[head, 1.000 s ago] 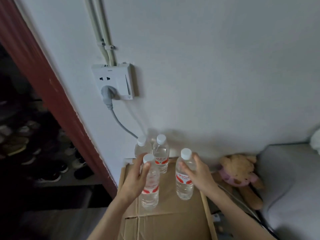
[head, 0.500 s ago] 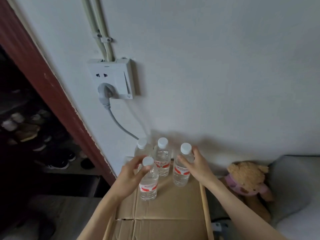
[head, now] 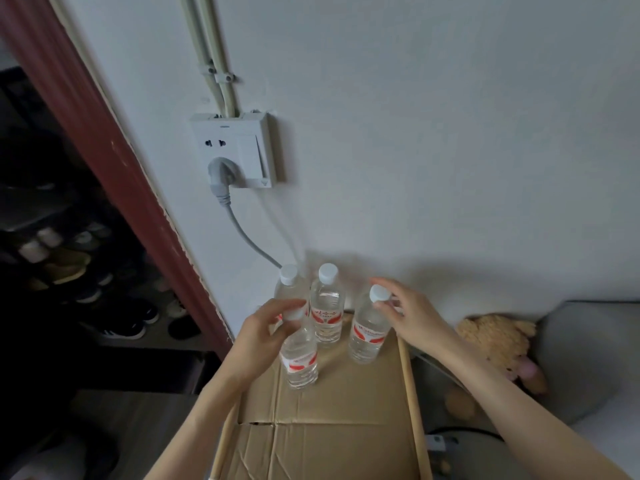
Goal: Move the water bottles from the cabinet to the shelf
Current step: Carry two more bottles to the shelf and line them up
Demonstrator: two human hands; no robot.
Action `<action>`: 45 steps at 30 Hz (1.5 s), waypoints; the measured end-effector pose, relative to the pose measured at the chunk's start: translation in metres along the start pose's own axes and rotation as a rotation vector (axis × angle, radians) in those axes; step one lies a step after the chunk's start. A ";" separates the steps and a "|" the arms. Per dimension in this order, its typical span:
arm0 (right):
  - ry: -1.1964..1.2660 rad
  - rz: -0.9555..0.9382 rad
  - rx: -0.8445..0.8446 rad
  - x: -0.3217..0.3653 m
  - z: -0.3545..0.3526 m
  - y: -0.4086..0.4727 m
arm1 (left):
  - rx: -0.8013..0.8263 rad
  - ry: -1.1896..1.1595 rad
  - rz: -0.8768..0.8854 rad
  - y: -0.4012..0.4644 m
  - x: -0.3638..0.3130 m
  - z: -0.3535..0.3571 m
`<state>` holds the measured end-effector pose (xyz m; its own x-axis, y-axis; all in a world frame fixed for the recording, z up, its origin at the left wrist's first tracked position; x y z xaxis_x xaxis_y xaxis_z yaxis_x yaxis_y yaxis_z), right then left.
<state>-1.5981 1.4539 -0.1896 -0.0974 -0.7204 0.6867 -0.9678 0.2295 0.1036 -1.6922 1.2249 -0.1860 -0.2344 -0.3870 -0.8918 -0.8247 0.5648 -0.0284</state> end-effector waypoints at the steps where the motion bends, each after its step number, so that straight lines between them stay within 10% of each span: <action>1: -0.049 0.034 -0.050 0.001 -0.003 0.002 | -0.035 0.011 -0.017 0.000 -0.002 0.001; 12: -0.139 -0.011 0.020 0.008 -0.007 0.002 | 0.147 0.141 0.063 0.003 -0.019 -0.001; 45: -0.314 0.119 0.018 0.032 -0.008 0.041 | -0.182 0.285 -0.069 0.013 -0.014 -0.009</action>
<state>-1.6390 1.4456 -0.1582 -0.2742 -0.8564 0.4374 -0.9490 0.3146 0.0210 -1.7039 1.2315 -0.1699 -0.2882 -0.6222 -0.7279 -0.9159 0.4010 0.0199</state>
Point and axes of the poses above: each hand's wrist, its own y-axis towards the middle knuckle, its own z-axis out of the palm, x = y × z, the point moved 3 cm from there along y, towards the middle knuckle, and after that the axes turned 6 degrees about -z, right-handed, at the moved point
